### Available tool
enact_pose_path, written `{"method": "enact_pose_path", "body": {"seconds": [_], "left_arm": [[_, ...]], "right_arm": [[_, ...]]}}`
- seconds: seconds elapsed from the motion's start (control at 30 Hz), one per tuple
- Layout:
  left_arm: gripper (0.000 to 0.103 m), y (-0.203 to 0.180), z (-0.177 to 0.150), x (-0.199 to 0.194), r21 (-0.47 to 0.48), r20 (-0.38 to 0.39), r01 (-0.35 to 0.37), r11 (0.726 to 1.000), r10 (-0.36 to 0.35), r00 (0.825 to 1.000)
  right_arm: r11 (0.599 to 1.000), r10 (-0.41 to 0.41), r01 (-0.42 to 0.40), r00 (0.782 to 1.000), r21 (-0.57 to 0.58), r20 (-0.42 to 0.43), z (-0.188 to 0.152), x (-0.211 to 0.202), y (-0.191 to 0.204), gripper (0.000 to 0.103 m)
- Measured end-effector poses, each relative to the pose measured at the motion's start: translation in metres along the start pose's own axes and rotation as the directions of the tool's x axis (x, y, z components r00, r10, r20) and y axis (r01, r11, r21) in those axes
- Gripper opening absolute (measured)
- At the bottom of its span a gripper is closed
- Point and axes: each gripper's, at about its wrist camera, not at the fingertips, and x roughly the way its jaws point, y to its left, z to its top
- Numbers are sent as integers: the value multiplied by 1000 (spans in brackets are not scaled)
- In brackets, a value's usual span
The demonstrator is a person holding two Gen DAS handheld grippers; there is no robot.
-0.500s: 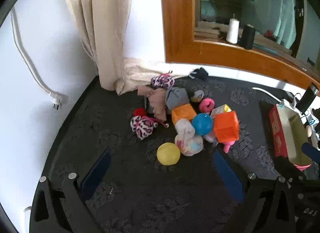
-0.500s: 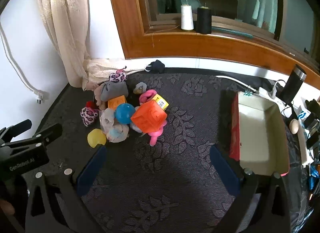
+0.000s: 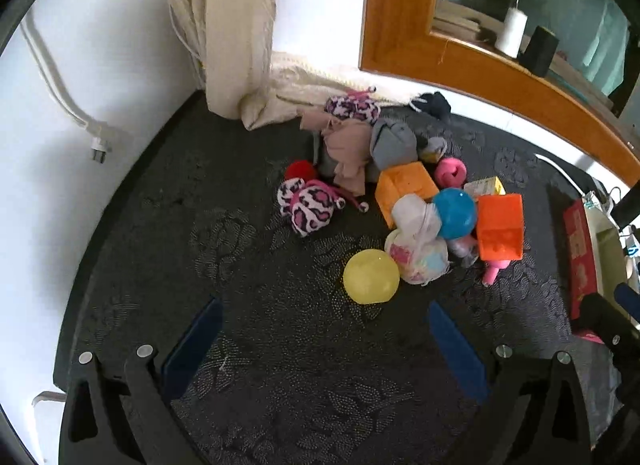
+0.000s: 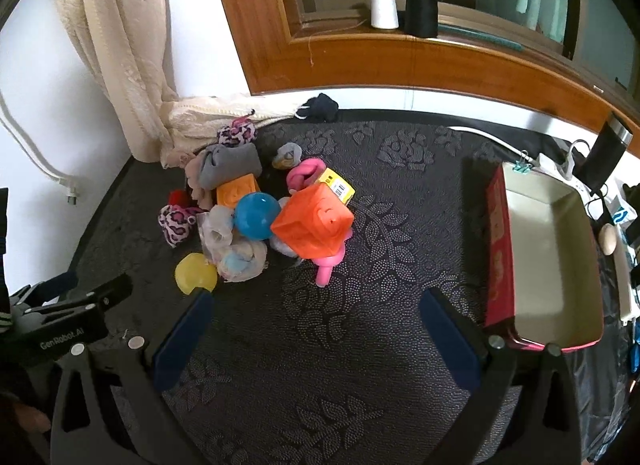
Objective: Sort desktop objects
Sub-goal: 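Move left tool toward yellow ball while right tool approaches orange rubber cube, then grasp the yellow ball with left gripper while right gripper grasps orange cube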
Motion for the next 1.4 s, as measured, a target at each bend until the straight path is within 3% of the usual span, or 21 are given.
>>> {"method": "enact_pose_path", "body": {"seconds": [0.5,0.9,0.97,1.07,1.1,1.13,1.2,1.4], "left_arm": [[103,-6,1,79,49,-137,104,993,-96,986],[103,-4,5,124,41,-184,130,991,-120,976],[91,-3,2,132,31,-208,141,990,-131,969],[84,-6,1,130,53,-193,155,986,-143,971],[79,-6,0,129,61,-189,146,987,-133,973],[65,-5,0,127,65,-182,142,988,-128,975],[55,-4,-1,123,69,-169,136,988,-122,978],[55,-2,-9,105,69,-146,174,982,-163,976]], "right_arm": [[995,-70,75,995,68,-73,6,32,-16,103],[991,-100,110,986,76,-132,9,58,-21,103],[991,-101,112,985,73,-137,10,61,-20,103],[991,-100,111,986,72,-137,13,65,-19,103],[991,-99,110,986,72,-136,14,66,-19,102],[991,-99,109,986,72,-135,16,67,-19,102],[992,-97,108,986,72,-133,18,69,-18,101],[992,-95,104,988,73,-123,29,77,-16,101]]}}
